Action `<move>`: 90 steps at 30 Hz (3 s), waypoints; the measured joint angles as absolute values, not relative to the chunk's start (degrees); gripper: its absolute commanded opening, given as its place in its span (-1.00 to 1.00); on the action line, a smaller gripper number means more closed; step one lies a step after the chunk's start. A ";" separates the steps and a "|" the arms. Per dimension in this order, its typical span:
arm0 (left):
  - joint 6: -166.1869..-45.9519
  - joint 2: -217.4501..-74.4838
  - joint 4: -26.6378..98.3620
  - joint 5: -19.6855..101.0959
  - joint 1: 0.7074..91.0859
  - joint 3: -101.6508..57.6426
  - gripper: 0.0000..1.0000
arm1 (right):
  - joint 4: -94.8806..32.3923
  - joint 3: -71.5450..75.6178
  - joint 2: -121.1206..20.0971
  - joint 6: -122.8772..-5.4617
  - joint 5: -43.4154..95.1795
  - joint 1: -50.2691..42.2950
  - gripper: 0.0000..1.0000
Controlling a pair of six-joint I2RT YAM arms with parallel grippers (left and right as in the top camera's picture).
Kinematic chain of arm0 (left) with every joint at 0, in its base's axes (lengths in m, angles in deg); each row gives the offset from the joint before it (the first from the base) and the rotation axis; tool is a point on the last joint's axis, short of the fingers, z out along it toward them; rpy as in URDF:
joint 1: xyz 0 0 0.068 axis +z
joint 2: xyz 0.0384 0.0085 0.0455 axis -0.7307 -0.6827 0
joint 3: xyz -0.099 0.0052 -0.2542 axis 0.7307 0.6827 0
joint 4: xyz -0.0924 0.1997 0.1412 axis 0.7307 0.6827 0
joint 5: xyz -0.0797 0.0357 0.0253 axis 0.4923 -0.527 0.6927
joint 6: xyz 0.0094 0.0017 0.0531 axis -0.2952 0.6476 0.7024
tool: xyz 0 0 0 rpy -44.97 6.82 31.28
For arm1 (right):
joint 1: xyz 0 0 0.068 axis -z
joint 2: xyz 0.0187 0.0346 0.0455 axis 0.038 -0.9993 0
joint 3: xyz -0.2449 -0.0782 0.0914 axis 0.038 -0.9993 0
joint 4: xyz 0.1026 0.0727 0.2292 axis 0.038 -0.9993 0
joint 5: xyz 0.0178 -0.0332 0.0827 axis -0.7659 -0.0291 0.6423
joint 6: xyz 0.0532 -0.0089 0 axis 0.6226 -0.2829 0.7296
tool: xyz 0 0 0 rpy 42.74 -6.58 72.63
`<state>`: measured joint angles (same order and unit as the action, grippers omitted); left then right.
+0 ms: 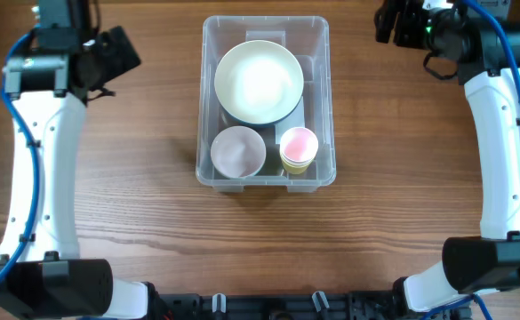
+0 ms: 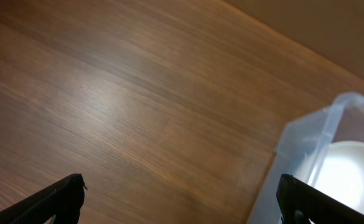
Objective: Pack container
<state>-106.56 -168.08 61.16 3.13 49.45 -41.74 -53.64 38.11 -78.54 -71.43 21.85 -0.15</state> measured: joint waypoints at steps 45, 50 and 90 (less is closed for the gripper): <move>-106.52 -109.56 46.89 -6.31 47.13 9.73 0.99 | -27.82 -25.84 -32.64 -71.56 19.86 -0.09 1.00; -106.52 -109.56 46.98 -6.31 47.13 9.73 1.00 | -27.93 -25.84 -39.97 -71.56 19.86 -0.09 1.00; -106.52 -109.72 47.11 -6.29 47.13 9.78 1.00 | 1.31 -71.41 19.42 -88.19 25.78 -0.30 1.00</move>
